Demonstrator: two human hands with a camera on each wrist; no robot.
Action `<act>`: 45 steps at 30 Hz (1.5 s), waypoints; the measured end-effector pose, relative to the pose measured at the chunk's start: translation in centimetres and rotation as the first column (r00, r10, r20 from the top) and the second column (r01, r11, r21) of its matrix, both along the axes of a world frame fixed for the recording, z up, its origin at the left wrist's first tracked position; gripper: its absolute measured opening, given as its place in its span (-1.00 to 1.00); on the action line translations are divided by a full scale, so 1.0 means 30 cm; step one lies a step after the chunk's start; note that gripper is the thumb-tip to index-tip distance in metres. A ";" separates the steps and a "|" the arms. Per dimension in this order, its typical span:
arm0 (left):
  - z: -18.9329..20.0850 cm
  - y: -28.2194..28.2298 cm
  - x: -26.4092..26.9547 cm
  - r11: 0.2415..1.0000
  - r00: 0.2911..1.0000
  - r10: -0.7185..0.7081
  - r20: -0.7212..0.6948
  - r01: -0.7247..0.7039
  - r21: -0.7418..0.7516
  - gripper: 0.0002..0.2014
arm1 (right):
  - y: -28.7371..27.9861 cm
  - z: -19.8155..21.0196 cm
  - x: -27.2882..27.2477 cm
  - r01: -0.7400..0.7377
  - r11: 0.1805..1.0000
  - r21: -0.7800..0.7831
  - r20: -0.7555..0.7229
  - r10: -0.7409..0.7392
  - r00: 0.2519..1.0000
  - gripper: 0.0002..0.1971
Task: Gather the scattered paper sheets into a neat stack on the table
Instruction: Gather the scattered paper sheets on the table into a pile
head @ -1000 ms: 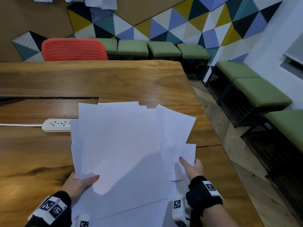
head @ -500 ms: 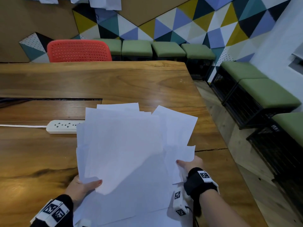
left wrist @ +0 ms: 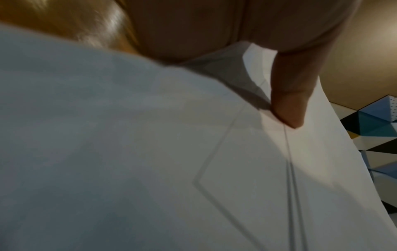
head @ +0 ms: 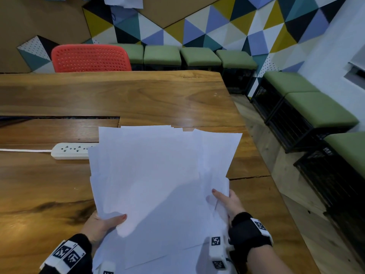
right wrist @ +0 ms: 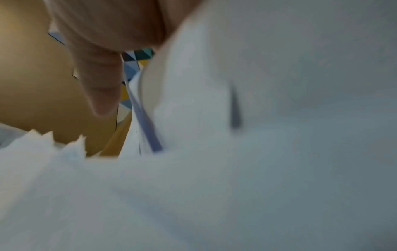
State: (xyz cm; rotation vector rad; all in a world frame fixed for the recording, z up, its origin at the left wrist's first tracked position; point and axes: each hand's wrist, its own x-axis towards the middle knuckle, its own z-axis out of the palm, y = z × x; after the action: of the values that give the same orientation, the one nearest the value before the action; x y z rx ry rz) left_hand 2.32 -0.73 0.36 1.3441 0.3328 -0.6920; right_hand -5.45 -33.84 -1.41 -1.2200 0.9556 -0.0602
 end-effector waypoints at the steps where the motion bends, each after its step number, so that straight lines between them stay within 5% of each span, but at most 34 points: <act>1: 0.002 0.000 -0.001 1.000 1.000 -0.008 -0.007 0.008 -0.010 -0.71 | 0.017 -0.009 0.000 -0.027 0.999 0.019 -0.009 0.027 1.000 -0.44; 5: 0.015 0.018 -0.005 0.999 1.000 -0.026 -0.015 0.026 -0.019 -0.62 | -0.015 -0.033 -0.034 0.050 0.989 -0.142 -0.130 -0.069 0.989 -0.64; 9: 0.014 0.036 0.004 0.999 0.998 -0.033 -0.062 0.032 -0.032 -0.49 | -0.050 -0.008 -0.114 -0.018 0.997 -0.071 -0.191 0.004 0.982 -0.86; 14: 0.020 0.034 0.006 0.997 0.994 -0.076 -0.084 0.074 -0.030 -0.09 | 0.005 -0.016 -0.085 -0.108 0.983 -0.148 -0.155 0.085 0.984 -0.68; 18: 0.023 0.035 0.005 0.994 0.992 -0.105 -0.072 0.102 -0.034 0.09 | 0.064 -0.029 -0.002 -0.194 0.978 -0.075 -0.108 0.186 0.977 -0.80; 22: 0.036 0.022 -0.008 0.992 0.988 -0.123 -0.093 0.118 -0.050 0.06 | 0.062 -0.051 0.031 -0.131 0.982 -0.137 -0.129 0.114 0.985 -0.68; 25: 0.041 0.017 -0.008 0.991 0.986 -0.131 -0.101 0.127 -0.040 0.02 | 0.068 -0.053 0.031 -0.180 0.976 -0.120 -0.136 0.163 0.977 -0.81; 32: 0.006 0.005 0.007 0.984 1.000 -0.017 -0.004 0.017 0.176 -0.60 | -0.014 -0.008 -0.014 -0.217 0.870 -0.443 -0.216 0.131 0.968 -0.69; 40: -0.039 -0.015 0.017 0.969 0.999 -0.013 0.029 0.006 0.246 -0.71 | -0.014 0.025 -0.077 -0.203 0.876 -0.438 -0.191 0.130 0.973 -0.78; 45: -0.047 -0.016 0.016 0.965 0.999 -0.009 0.033 0.000 0.261 -0.66 | -0.017 0.104 -0.072 -0.137 0.768 -0.625 -0.207 0.006 0.978 -0.72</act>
State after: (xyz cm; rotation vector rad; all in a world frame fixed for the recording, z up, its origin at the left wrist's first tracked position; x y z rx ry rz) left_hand 2.80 -1.21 -1.03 1.6056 0.4044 -0.6441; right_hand -7.60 -34.33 1.72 -1.9258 1.0984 -0.2248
